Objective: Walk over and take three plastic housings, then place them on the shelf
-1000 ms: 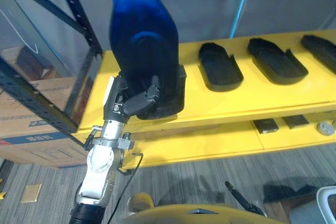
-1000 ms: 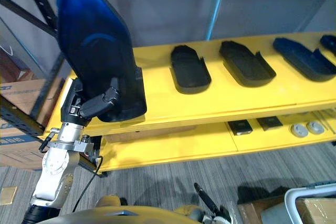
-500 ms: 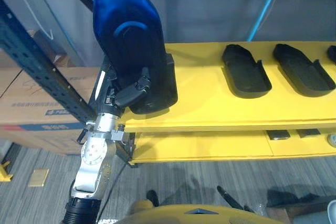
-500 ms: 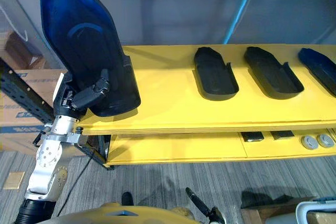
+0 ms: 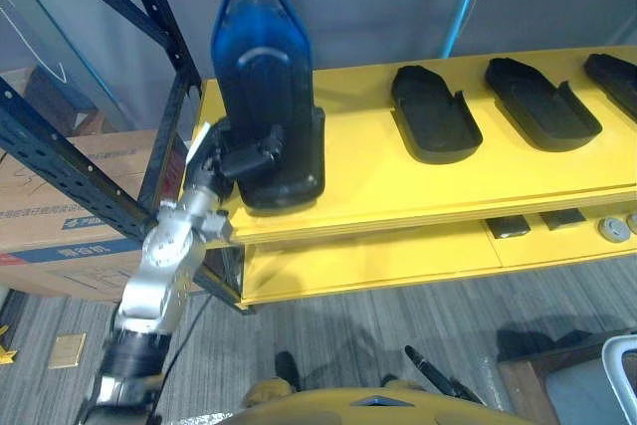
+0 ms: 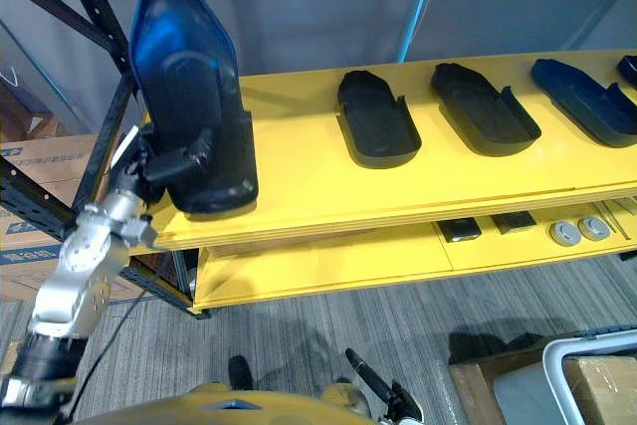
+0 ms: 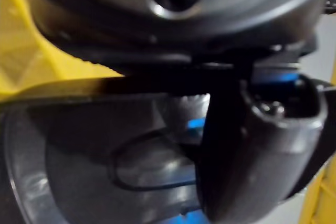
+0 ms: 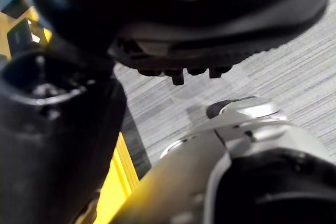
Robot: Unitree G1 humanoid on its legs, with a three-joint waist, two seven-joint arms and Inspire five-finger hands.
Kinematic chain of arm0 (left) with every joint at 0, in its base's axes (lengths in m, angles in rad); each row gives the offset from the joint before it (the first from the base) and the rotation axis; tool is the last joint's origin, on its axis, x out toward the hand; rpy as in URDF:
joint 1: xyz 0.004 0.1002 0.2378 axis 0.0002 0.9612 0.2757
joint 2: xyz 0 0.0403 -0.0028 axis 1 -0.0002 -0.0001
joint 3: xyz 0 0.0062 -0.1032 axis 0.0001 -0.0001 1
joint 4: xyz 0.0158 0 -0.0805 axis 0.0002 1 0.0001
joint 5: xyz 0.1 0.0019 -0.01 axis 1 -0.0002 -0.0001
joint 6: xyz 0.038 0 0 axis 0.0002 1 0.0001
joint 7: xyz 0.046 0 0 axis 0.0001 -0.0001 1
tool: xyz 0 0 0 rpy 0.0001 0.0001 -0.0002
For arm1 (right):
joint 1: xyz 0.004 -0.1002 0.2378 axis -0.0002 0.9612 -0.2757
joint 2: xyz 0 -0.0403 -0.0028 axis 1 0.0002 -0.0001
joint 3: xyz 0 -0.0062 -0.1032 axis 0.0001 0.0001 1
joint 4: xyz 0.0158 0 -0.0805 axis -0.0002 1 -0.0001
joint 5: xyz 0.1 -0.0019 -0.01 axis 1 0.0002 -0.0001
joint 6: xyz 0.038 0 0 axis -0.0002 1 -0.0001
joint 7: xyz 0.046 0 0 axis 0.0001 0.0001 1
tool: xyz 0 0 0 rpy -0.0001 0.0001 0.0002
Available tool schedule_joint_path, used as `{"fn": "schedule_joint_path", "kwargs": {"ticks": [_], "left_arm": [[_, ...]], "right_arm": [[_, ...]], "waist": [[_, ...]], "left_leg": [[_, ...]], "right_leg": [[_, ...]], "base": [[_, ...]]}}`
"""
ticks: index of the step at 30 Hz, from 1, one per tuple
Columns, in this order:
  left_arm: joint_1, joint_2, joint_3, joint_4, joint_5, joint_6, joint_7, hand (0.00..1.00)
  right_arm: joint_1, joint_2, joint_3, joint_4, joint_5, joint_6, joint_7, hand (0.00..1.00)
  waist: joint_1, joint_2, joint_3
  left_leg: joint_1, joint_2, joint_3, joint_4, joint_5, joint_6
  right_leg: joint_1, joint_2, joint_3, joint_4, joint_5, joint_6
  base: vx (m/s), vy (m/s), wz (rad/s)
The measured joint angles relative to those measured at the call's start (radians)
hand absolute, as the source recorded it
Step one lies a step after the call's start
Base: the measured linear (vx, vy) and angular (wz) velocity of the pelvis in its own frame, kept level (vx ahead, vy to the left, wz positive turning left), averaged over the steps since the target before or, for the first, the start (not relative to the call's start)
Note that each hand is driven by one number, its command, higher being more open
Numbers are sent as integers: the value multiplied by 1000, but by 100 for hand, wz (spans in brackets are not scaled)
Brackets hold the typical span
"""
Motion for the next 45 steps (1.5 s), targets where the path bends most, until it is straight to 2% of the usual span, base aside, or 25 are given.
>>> {"fn": "schedule_joint_path", "kwargs": {"ticks": [2, 7, 12, 15, 21, 25, 33, 40, 45], "left_arm": [[-61, 43, 27, 43, -30, 8, 5, 0], [-172, 84, 43, 161, -78, 25, 23, 0], [-205, 93, 47, 248, -114, 84, 11, 0], [-210, 93, 40, 308, -134, 142, -21, 0], [-260, 91, 17, 404, -173, 205, -46, 0], [-284, 88, -5, 414, -208, 224, -56, 0], [-317, 56, -17, 438, -208, 226, -61, 0], [-395, 55, -34, 470, -200, 245, -42, 0], [-420, 55, -33, 501, -196, 262, -33, 0]], "right_arm": [[-1, -5, 24, -16, 9, -17, 14, 100], [-10, -20, 61, -32, 4, -35, 33, 100], [-23, -31, 68, -33, 0, -35, 38, 100], [-28, -42, 89, -59, 9, -28, 41, 100], [-60, -42, 95, -86, 18, -12, 60, 100], [-69, -41, 99, -99, 18, -7, 67, 100], [-81, -39, 103, -99, 87, 5, 78, 100], [-82, -40, 96, -99, 126, 14, 75, 100], [-82, -39, 86, -99, 127, 15, 78, 100]], "waist": [[-5, -1, 6], [-9, 2, 14], [-12, 11, 28], [-12, 18, 46], [-15, 6, 82], [-15, -4, 97], [-35, -3, 106], [-36, -5, 141], [-37, -10, 145]], "left_leg": [[1, 0, 16, 0, 0, 0], [2, 1, 29, 0, -1, -1], [7, 2, 36, 0, -1, -1], [8, 3, 36, 0, -4, -6], [-4, 2, 36, 3, 5, 1], [-5, 2, 35, 4, 8, 5], [0, 3, 43, 4, 7, 5], [0, 4, 55, 4, 5, 2], [2, 4, 57, 4, 6, 4]], "right_leg": [[-14, 0, 22, 10, 0, 0], [-24, 0, 35, 16, 0, 0], [-24, 0, 43, 20, 0, 0], [-27, 1, 44, 26, 0, 0], [-44, 1, 47, 37, 0, 0], [-45, 1, 47, 37, 0, -1], [-46, 1, 52, 38, -1, -1], [-60, 2, 68, 51, -1, 0], [-60, 3, 72, 51, 0, 0]], "base": [[28, 37, -17], [6, 23, -9], [2, 13, -4], [0, 0, 0], [0, 0, 0], [0, 0, 0], [3, 9, -3], [-7, 6, -4], [4, 4, -1]]}}
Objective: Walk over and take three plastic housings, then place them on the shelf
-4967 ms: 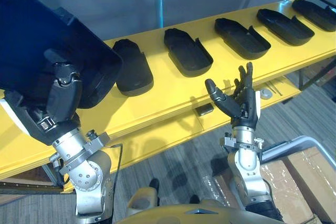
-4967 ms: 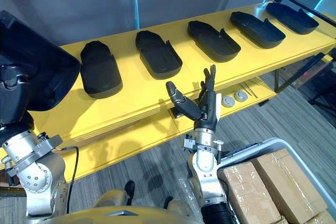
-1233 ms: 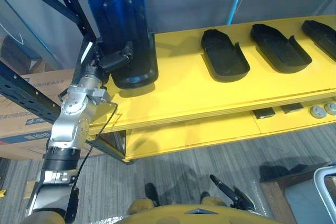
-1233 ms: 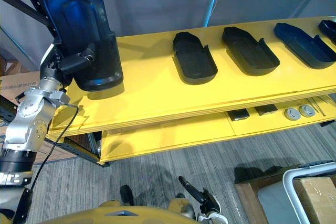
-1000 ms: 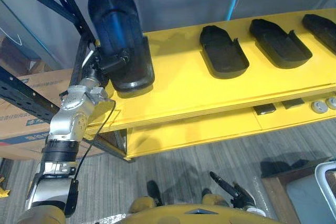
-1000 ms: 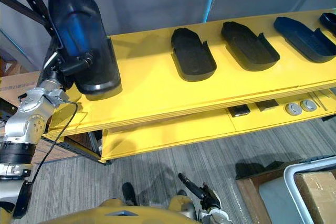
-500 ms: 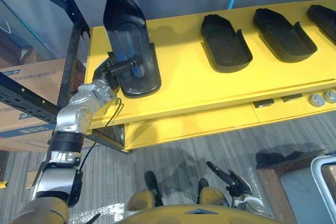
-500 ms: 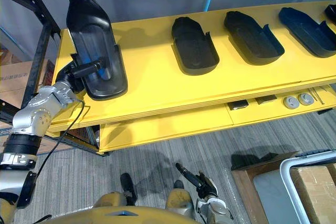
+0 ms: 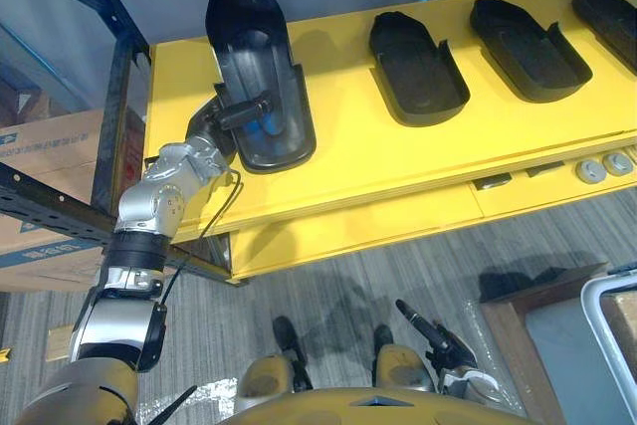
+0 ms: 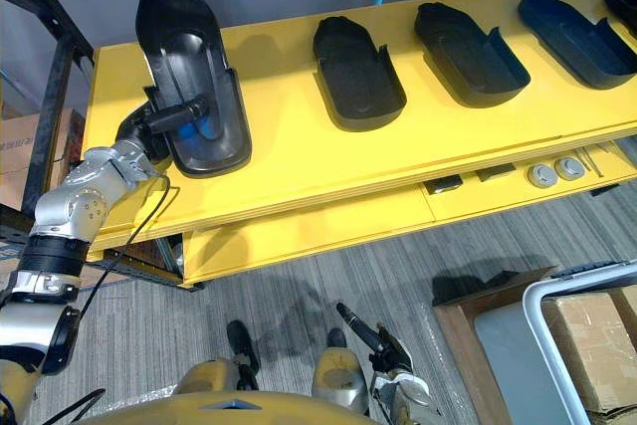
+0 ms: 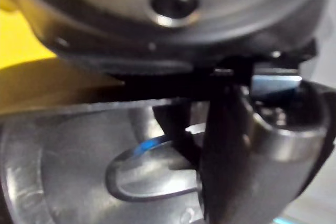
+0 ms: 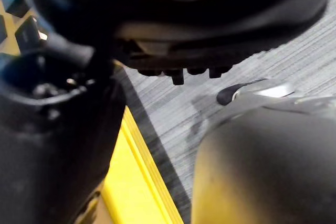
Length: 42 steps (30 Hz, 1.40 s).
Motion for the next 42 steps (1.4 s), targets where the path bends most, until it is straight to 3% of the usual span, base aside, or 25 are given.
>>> {"fn": "schedule_joint_path", "kwargs": {"ticks": [3, 4, 17, 30, 36, 42], "left_arm": [[-20, 0, 7, 23, 13, 12, 28, 0], [-22, 0, 20, 29, 46, 15, 28, 100], [-58, -1, 42, 70, 230, 25, 26, 100], [-133, -5, 64, 130, 278, 22, 184, 100], [-132, -58, 65, 174, 276, -47, 308, 100], [-62, -155, 62, 123, 256, -185, 482, 100]], "right_arm": [[0, 0, -12, 0, 0, 4, 1, 100], [0, 0, -12, 0, 0, 6, 1, 100], [3, 0, -7, 1, 30, 14, 4, 100], [8, 14, 11, 1, 38, 14, 24, 100], [25, 29, 8, 1, 37, 13, 25, 100], [40, 45, -10, 0, 36, 12, 28, 100]], "waist": [[-2, 0, 0], [-5, 0, 0], [-27, -2, 3], [-37, -23, 20], [-43, -27, 17], [-50, -36, 0]], "left_leg": [[1, 0, 1, 0, 0, 0], [1, 1, 2, 0, -2, -3], [4, 4, 8, 0, -5, -7], [22, 19, 32, 0, -11, -15], [62, 20, 37, -4, -34, -21], [90, 23, 49, -5, -45, -23]], "right_leg": [[0, 0, 2, 0, 0, 0], [0, 0, 2, 0, 0, 0], [0, 4, 8, 0, 0, 0], [10, 14, 33, -11, 4, -3], [57, 15, 37, -33, 9, -4], [81, 17, 48, -40, 21, -3]], "base": [[0, 0, 0], [0, 0, 0], [2, 4, -1], [29, 5, -6], [21, 8, -3], [16, 12, -7]]}}
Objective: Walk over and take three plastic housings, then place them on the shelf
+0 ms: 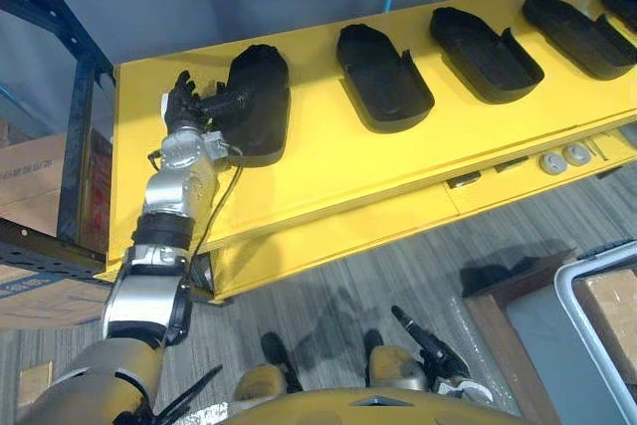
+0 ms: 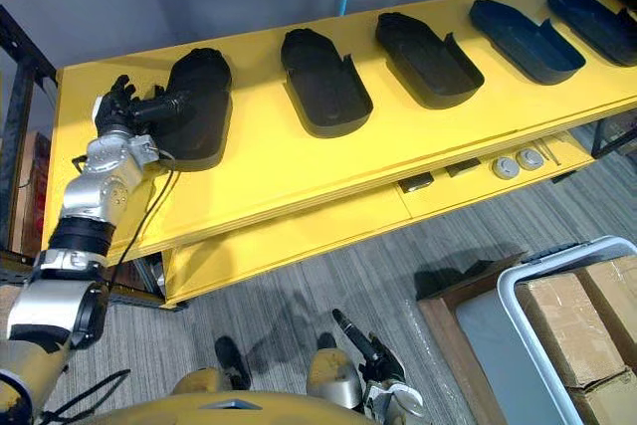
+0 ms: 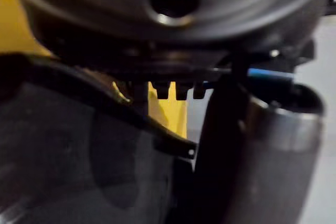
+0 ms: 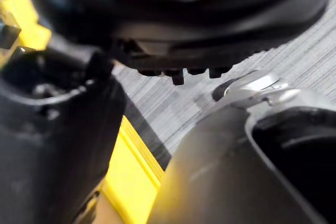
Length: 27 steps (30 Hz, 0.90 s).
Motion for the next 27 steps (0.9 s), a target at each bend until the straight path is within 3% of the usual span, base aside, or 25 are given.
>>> {"fn": "schedule_joint_path", "kwargs": {"ticks": [4, 9, 17, 20, 23, 27], "left_arm": [[128, -78, -15, -84, -24, -98, 25, 100], [213, -124, -43, -177, 14, -146, 38, 100], [347, -125, -32, -417, 362, -234, 228, 100], [424, -125, -31, -510, 379, -303, 263, 100], [493, -133, -30, -577, 367, -373, 243, 100], [644, -187, -44, -688, 325, -513, 120, 100]], "right_arm": [[32, 25, -30, 1, 0, 0, 1, 100], [61, 33, -41, 3, -3, 0, -6, 100], [84, 23, -59, 17, 4, -7, -57, 100], [99, 23, -56, 18, 3, -34, -73, 100], [102, 24, -50, 18, 5, -51, -89, 100], [96, 25, -25, 37, 38, -58, -110, 100]], "waist": [[2, -9, -50], [15, -16, -98], [27, 28, -171], [38, 36, -197], [50, 33, -200], [59, 21, -206]], "left_leg": [[29, 15, 3, 0, -4, -8], [40, 14, -4, -1, -7, -9], [30, 28, -25, -1, -12, -9], [28, 41, -30, -1, -12, -10], [19, 46, -33, -1, -9, -15], [-8, 46, -43, -1, 4, -28]], "right_leg": [[29, 16, 6, -17, 30, -8], [42, 15, -3, -16, 34, -6], [56, 22, -40, -25, 40, -13], [63, 34, -47, -35, 48, -20], [65, 38, -56, -47, 48, -20], [62, 37, -100, -70, 24, -34]], "base": [[33, 8, -7], [7, 1, 4], [-26, -16, 9], [-14, -19, 9], [-43, -20, 8], [-45, -40, 17]]}}
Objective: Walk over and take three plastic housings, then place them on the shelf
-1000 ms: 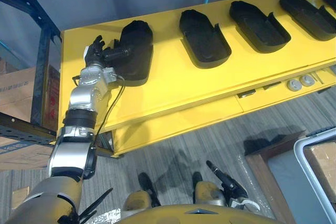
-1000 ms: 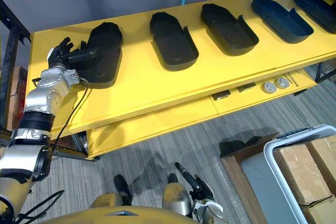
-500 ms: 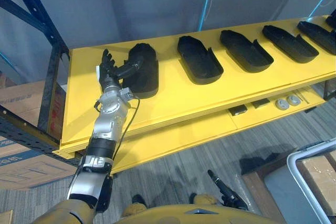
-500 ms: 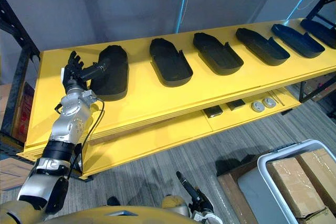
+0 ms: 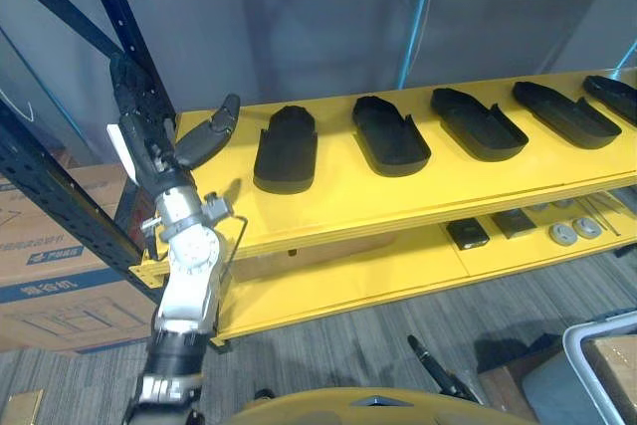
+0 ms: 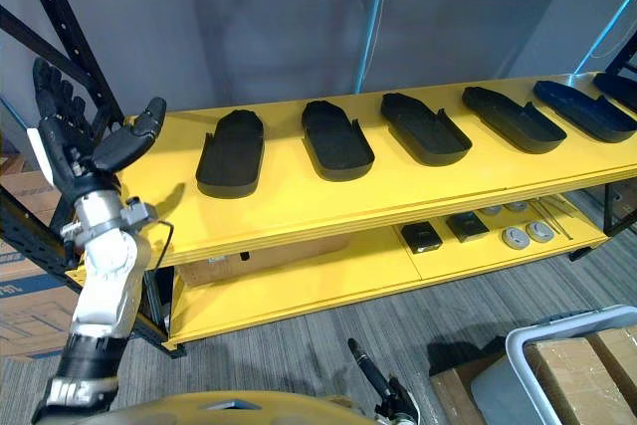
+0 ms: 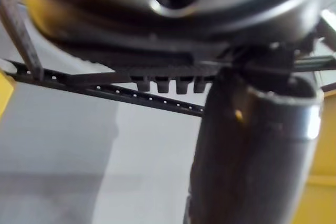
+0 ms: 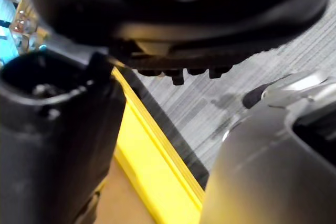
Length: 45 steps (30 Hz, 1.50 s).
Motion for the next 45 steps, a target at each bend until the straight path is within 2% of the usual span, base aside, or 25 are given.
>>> {"fn": "schedule_joint_path", "kwargs": {"ticks": [4, 9, 14, 18, 23, 26, 28, 29, 31, 32, 35, 39, 41, 45], "left_arm": [[97, -25, -68, -36, -12, -82, -128, 100], [178, -58, -103, -75, -6, -173, -190, 100], [208, -85, -102, -70, 2, -235, -147, 100], [207, -87, -102, -69, 4, -279, -84, 100], [205, -95, -103, -69, 8, -281, -52, 100], [205, -94, -102, -69, 8, -280, -41, 100], [205, -95, -103, -70, 8, -280, -42, 100], [205, -95, -103, -70, 8, -280, -42, 100], [206, -95, -103, -77, 9, -280, -43, 100], [208, -95, -103, -78, 9, -280, -43, 100], [259, -93, -102, -147, 9, -280, -50, 100], [302, -92, -93, -197, 74, -275, -62, 100], [317, -84, -73, -208, 199, -235, -65, 100], [324, -69, -61, -209, 202, -187, -145, 100]], "right_arm": [[-6, -2, -7, 28, 0, 11, -3, 100], [-15, 0, -16, 64, 2, 16, -6, 100], [-11, 11, -16, 88, 95, -4, -34, 100], [-2, 33, -40, 90, 122, -36, -51, 100], [5, 50, -77, 90, 169, -60, -81, 100], [10, 80, -104, 76, 235, -126, -161, 100], [51, 98, -116, -59, 276, -184, -233, 100], [67, 99, -117, -106, 279, -200, -253, 100], [115, 99, -122, -311, 264, -277, -351, 100], [123, 99, -127, -365, 259, -297, -376, 100], [133, 93, -151, -673, 138, -372, -448, 100], [153, 85, -135, -1000, 32, -425, -430, 100], [142, 84, -105, -1180, 85, -469, -340, 100], [13, 30, -99, -1322, 176, -475, -218, 100]], "waist": [[16, -1, 1], [28, -11, 0], [45, -32, 7], [43, -39, 8], [42, -38, 7], [32, -37, 7], [21, -29, 3], [19, -26, 2], [17, -22, 2], [16, -22, 2], [-4, -20, 2], [-1, -20, 0], [0, -24, -1], [5, -31, -5]], "left_leg": [[-2, 3, -2, 0, 23, 0], [-18, -5, -12, 0, 49, 12], [-20, -26, -9, 0, 49, 15], [-33, -29, -2, -1, 48, 17], [-32, -32, 5, -1, 48, 18], [-29, -32, 13, 0, 48, 19], [-30, -35, 19, 0, 47, 21], [-29, -35, 23, 0, 46, 22], [-18, -34, 38, -1, 38, 29], [-16, -33, 41, -1, 38, 29], [-17, -32, 55, 0, 38, 28], [-21, -29, 70, 0, 38, 28], [-26, -31, 70, 0, 38, 28], [-36, -34, 56, 0, 40, 27]], "right_leg": [[6, 1, -40, 0, -22, 1], [13, -11, -60, -15, -14, 18], [12, -29, -58, -16, -10, 35], [-4, -32, -55, -15, -6, 44], [-3, -39, -54, -15, -3, 45], [-3, -38, -49, -15, 1, 45], [-2, -39, -45, -12, 6, 51], [-3, -39, -42, -12, 7, 53], [-3, -39, -28, -11, 7, 55], [-5, -39, -25, -11, 3, 59], [-24, -39, -19, -8, -6, 60], [-36, -39, -9, -9, -5, 61], [-40, -41, -9, -11, -2, 67], [-45, -43, -14, -14, 0, 68]], "base": [[-58, -28, 24], [5, 35, 16], [43, 56, 1], [48, 31, -1], [51, 24, -2], [49, 15, -4], [53, 20, -6], [36, 34, -15], [12, 29, -19], [-17, 20, -15], [-22, 19, -12], [25, 18, -11], [45, 19, 0], [52, 16, 5]]}}
